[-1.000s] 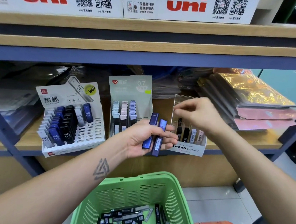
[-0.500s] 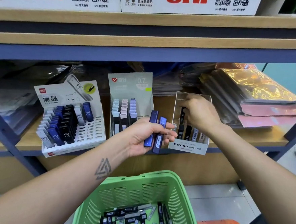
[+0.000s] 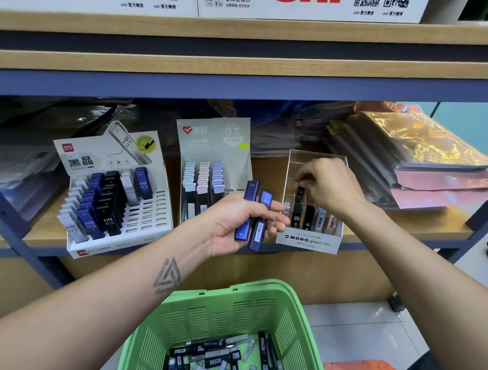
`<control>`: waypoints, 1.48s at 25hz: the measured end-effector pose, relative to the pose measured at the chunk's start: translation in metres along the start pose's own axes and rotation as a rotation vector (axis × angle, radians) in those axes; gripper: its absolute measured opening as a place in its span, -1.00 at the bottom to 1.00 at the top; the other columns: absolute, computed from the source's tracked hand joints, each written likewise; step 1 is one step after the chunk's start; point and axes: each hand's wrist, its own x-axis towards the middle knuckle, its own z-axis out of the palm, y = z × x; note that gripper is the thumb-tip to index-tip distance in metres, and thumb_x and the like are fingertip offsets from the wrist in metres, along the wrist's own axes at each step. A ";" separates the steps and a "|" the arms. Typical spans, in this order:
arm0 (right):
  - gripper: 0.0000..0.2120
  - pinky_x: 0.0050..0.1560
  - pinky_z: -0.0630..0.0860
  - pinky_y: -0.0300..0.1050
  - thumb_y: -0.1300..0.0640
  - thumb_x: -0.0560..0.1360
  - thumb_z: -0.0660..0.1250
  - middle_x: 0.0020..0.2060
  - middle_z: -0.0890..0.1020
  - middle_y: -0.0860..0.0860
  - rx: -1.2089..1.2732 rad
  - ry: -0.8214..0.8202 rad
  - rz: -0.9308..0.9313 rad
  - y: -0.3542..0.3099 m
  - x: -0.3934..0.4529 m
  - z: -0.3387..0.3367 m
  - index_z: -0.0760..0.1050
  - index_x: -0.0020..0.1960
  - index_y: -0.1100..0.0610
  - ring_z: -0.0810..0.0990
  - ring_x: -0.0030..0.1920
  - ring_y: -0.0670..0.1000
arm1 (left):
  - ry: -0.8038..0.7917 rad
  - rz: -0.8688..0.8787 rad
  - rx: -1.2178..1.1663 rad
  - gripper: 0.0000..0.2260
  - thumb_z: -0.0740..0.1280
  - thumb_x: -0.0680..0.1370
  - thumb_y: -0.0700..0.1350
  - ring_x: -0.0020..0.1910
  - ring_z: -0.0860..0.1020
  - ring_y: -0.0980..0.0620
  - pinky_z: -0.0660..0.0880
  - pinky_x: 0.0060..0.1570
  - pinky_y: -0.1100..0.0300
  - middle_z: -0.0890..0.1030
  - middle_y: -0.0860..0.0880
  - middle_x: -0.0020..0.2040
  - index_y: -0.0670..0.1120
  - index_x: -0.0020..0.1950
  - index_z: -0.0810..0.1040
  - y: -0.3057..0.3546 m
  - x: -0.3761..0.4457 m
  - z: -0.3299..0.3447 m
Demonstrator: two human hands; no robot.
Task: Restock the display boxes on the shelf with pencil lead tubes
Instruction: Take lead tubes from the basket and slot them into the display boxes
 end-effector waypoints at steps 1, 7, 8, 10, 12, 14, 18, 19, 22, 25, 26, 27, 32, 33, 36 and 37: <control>-0.83 0.01 0.59 -0.03 0.23 0.57 0.40 0.04 0.71 0.02 0.033 -0.022 -0.014 -0.002 0.000 -0.001 0.69 0.10 0.07 0.66 0.03 0.06 | 0.002 0.000 -0.001 -0.74 0.25 0.54 -0.46 -0.24 0.64 -0.09 0.60 -0.23 0.19 0.63 -0.38 -0.02 -0.40 0.22 0.52 0.000 0.000 0.000; -0.79 -0.02 0.60 -0.10 0.30 0.56 0.37 0.05 0.69 0.09 0.053 -0.124 0.052 0.007 0.006 -0.012 0.67 0.15 0.16 0.64 0.00 0.04 | 0.018 -0.004 0.006 -0.74 0.27 0.53 -0.46 -0.25 0.64 -0.08 0.60 -0.23 0.20 0.64 -0.38 -0.03 -0.41 0.22 0.52 -0.001 0.000 -0.001; -0.82 -0.03 0.60 -0.10 0.27 0.56 0.39 0.03 0.69 0.08 0.060 -0.121 0.060 0.008 0.006 -0.012 0.68 0.12 0.16 0.63 -0.02 0.03 | 0.021 -0.004 0.006 -0.74 0.27 0.53 -0.46 -0.25 0.64 -0.08 0.60 -0.23 0.21 0.64 -0.37 -0.04 -0.41 0.22 0.52 -0.001 0.000 -0.001; -0.87 -0.02 0.59 -0.10 0.21 0.55 0.42 0.00 0.70 0.07 0.093 -0.088 0.077 0.008 0.007 -0.009 0.69 0.08 0.14 0.64 -0.04 0.02 | 0.024 -0.005 0.001 -0.73 0.27 0.53 -0.46 -0.25 0.64 -0.08 0.60 -0.24 0.20 0.64 -0.37 -0.05 -0.41 0.23 0.51 -0.001 0.001 -0.001; -0.88 -0.01 0.58 -0.11 0.20 0.54 0.44 -0.02 0.70 0.07 0.143 -0.035 0.120 0.008 0.008 -0.004 0.69 0.07 0.14 0.64 -0.03 0.02 | 0.025 -0.010 -0.001 -0.73 0.27 0.53 -0.46 -0.25 0.64 -0.09 0.60 -0.23 0.20 0.64 -0.37 -0.05 -0.41 0.23 0.51 -0.001 0.001 -0.001; -0.87 0.00 0.57 -0.12 0.21 0.54 0.44 0.00 0.70 0.08 0.172 0.022 0.152 0.008 0.008 0.000 0.68 0.08 0.15 0.64 -0.02 0.03 | 0.023 -0.015 -0.004 -0.73 0.26 0.53 -0.46 -0.24 0.64 -0.09 0.60 -0.22 0.20 0.64 -0.37 -0.04 -0.41 0.23 0.51 -0.002 0.001 0.000; -0.87 0.01 0.57 -0.07 0.21 0.56 0.41 -0.02 0.71 0.11 0.133 0.084 0.142 0.009 0.007 0.009 0.70 0.06 0.17 0.66 -0.02 0.09 | 0.025 -0.018 0.006 -0.73 0.26 0.53 -0.46 -0.23 0.64 -0.10 0.60 -0.22 0.19 0.64 -0.38 -0.04 -0.41 0.23 0.51 -0.002 0.001 0.000; -0.87 -0.05 0.54 -0.10 0.21 0.57 0.38 -0.05 0.71 0.12 0.080 0.079 0.126 0.009 0.007 0.011 0.71 0.04 0.18 0.66 -0.04 0.11 | 0.026 -0.019 0.012 -0.73 0.26 0.53 -0.46 -0.23 0.63 -0.10 0.60 -0.22 0.19 0.64 -0.38 -0.04 -0.40 0.23 0.51 -0.002 0.002 0.000; -0.84 -0.14 0.40 -0.14 0.22 0.58 0.32 -0.09 0.68 0.14 -0.060 0.084 0.086 0.011 0.006 0.016 0.68 -0.03 0.19 0.63 -0.08 0.16 | 0.016 -0.032 0.025 -0.75 0.26 0.53 -0.46 -0.23 0.64 -0.11 0.62 -0.22 0.17 0.65 -0.36 -0.05 -0.38 0.20 0.52 -0.003 0.004 -0.001; -0.84 -0.04 0.51 -0.07 0.26 0.57 0.33 -0.01 0.67 0.13 -0.046 0.183 0.044 0.004 0.002 0.008 0.68 0.06 0.19 0.63 -0.01 0.13 | -0.003 -0.049 0.016 -0.75 0.27 0.54 -0.43 -0.22 0.66 -0.10 0.64 -0.15 0.10 0.67 -0.32 -0.06 -0.33 0.20 0.55 -0.003 0.003 0.000; -0.83 0.02 0.55 -0.06 0.23 0.57 0.35 0.02 0.69 0.09 0.034 0.186 0.042 0.000 0.000 0.002 0.69 0.10 0.17 0.64 0.02 0.09 | -0.010 -0.056 0.019 -0.75 0.28 0.54 -0.42 -0.22 0.67 -0.09 0.64 -0.12 0.08 0.67 -0.30 -0.05 -0.31 0.19 0.56 -0.002 0.003 0.000; -0.83 0.05 0.57 -0.09 0.19 0.57 0.38 0.02 0.71 0.04 0.191 0.139 0.058 -0.005 -0.003 -0.004 0.69 0.11 0.13 0.66 0.01 0.04 | -0.013 -0.061 0.022 -0.76 0.29 0.54 -0.40 -0.22 0.67 -0.08 0.65 -0.10 0.07 0.68 -0.28 -0.05 -0.29 0.19 0.57 -0.002 0.002 0.000; -0.87 -0.04 0.65 -0.15 0.12 0.53 0.48 -0.11 0.75 -0.01 0.826 -0.362 0.089 -0.032 -0.024 -0.018 0.72 0.06 0.09 0.70 -0.10 -0.04 | -0.026 -0.055 -0.011 -0.79 0.22 0.56 -0.43 -0.25 0.63 -0.07 0.62 -0.22 0.15 0.65 -0.33 -0.06 -0.31 0.14 0.56 -0.002 0.001 0.001; -0.89 -0.07 0.63 -0.19 0.18 0.51 0.49 -0.14 0.75 0.02 0.863 -0.350 0.101 -0.032 -0.025 -0.017 0.72 0.02 0.13 0.69 -0.14 -0.05 | -0.030 -0.055 -0.010 -0.79 0.21 0.57 -0.42 -0.24 0.64 -0.08 0.62 -0.20 0.14 0.66 -0.33 -0.06 -0.31 0.15 0.56 -0.001 -0.001 0.001; -0.95 -0.12 0.62 -0.14 0.29 0.50 0.48 -0.22 0.72 0.11 1.010 -0.275 0.256 -0.027 -0.022 -0.016 0.69 -0.04 0.24 0.65 -0.23 -0.01 | -0.047 -0.081 0.021 -0.75 0.22 0.61 -0.35 -0.10 0.70 -0.12 0.64 0.02 -0.01 0.67 -0.31 0.02 -0.26 0.27 0.51 0.000 -0.005 -0.002; -0.95 -0.13 0.63 -0.12 0.31 0.51 0.46 -0.24 0.71 0.15 1.054 -0.269 0.293 -0.025 -0.022 -0.018 0.67 -0.04 0.28 0.64 -0.25 0.03 | -0.051 -0.090 0.037 -0.74 0.22 0.62 -0.33 -0.04 0.71 -0.15 0.64 0.06 -0.08 0.67 -0.32 0.06 -0.24 0.30 0.49 0.001 -0.007 -0.004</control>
